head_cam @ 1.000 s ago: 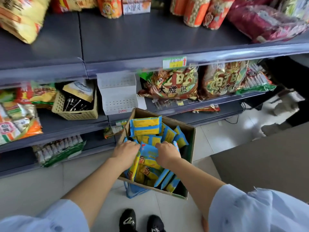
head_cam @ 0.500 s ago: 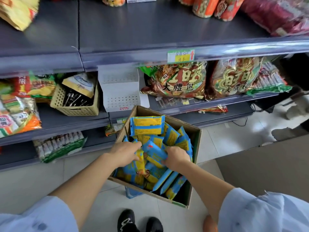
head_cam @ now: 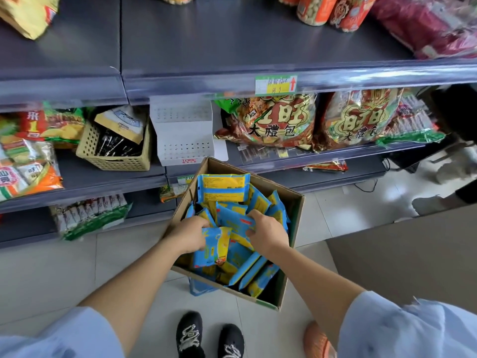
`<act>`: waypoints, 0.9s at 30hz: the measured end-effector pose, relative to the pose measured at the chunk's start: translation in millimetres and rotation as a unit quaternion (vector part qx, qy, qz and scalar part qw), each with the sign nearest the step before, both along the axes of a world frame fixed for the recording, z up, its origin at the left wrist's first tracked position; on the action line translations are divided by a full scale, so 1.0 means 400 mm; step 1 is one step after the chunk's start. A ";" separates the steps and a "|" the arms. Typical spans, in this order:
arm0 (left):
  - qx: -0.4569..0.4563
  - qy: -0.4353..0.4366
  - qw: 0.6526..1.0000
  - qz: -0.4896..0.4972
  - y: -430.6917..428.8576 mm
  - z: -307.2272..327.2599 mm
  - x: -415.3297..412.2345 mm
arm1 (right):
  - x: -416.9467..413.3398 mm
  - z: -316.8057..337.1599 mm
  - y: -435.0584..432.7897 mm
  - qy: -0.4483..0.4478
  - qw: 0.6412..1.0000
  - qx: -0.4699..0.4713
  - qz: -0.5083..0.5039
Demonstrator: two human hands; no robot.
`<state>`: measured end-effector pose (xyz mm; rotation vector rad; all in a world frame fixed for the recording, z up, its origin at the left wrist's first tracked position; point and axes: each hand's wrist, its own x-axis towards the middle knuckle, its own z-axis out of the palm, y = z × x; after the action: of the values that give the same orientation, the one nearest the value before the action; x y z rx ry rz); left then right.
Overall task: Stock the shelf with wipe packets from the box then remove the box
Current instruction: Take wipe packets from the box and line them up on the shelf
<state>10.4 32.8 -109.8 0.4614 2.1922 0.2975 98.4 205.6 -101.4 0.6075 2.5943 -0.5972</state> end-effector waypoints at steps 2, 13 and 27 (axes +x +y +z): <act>0.042 0.000 0.997 0.057 -0.002 -0.013 0.006 | -0.002 -0.003 0.000 0.016 1.000 -0.015 -0.021; 0.206 0.092 0.946 0.232 -0.025 0.100 0.019 | -0.032 0.093 -0.005 0.095 0.990 -0.069 -0.084; 0.164 0.014 0.959 0.233 -0.206 0.498 0.048 | -0.126 0.462 -0.125 0.177 0.978 -0.096 0.058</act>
<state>29.7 -49.4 89.5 0.1155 2.2661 0.9237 47.9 155.6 83.2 0.3060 2.8245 -0.9816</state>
